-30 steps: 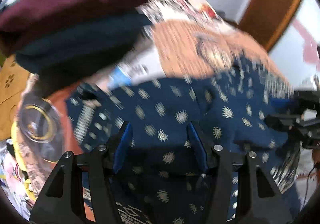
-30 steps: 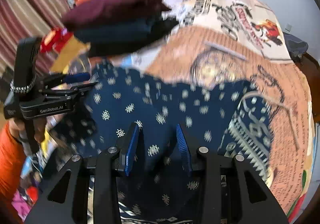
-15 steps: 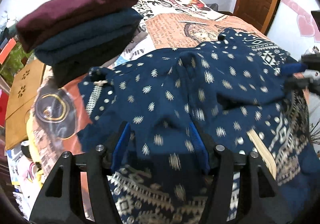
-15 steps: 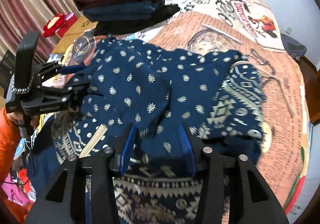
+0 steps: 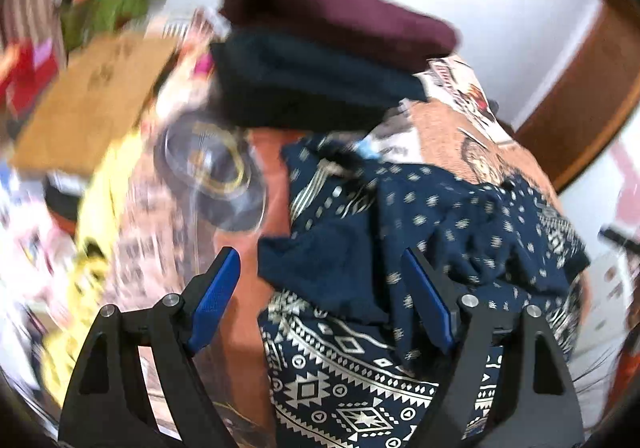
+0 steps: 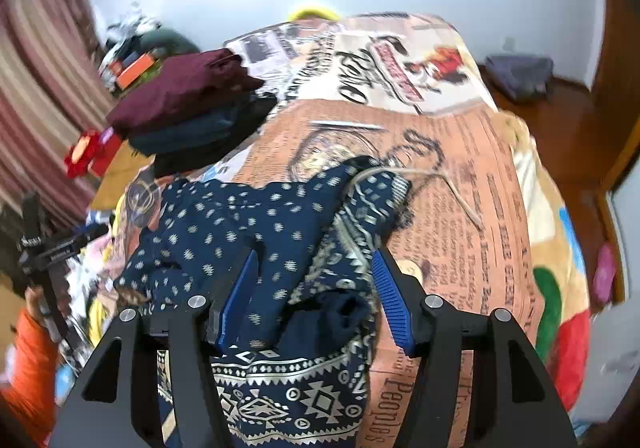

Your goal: Fold large clothes

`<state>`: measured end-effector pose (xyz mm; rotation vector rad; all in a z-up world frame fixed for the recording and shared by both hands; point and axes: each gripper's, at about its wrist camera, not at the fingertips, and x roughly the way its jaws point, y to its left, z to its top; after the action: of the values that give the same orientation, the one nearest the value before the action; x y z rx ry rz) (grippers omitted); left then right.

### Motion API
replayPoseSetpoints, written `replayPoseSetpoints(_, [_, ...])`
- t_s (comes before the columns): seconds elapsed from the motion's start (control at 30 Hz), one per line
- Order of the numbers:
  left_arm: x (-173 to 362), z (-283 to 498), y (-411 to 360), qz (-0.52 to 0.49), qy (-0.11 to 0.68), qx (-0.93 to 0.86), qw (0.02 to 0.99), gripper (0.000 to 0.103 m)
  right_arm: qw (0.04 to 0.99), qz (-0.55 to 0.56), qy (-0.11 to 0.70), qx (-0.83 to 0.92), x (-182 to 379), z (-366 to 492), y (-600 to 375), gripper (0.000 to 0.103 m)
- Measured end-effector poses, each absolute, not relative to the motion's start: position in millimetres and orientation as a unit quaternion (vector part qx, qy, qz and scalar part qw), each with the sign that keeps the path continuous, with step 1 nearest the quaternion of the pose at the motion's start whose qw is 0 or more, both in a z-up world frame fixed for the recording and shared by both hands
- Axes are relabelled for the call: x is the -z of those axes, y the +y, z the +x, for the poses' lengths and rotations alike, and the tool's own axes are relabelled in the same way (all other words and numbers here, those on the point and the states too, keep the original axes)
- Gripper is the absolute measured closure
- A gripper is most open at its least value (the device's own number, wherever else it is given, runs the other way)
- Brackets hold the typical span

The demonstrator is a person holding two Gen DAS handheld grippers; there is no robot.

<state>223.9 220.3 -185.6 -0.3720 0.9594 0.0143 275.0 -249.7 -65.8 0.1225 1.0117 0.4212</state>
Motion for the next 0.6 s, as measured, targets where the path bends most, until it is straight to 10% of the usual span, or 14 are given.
replayPoseSetpoints(0.6, [300,264,238,-0.375,0.526,0.082,0.759,0.021,0.786,0.196,0.542,-0.225,129,299,-261,0.046])
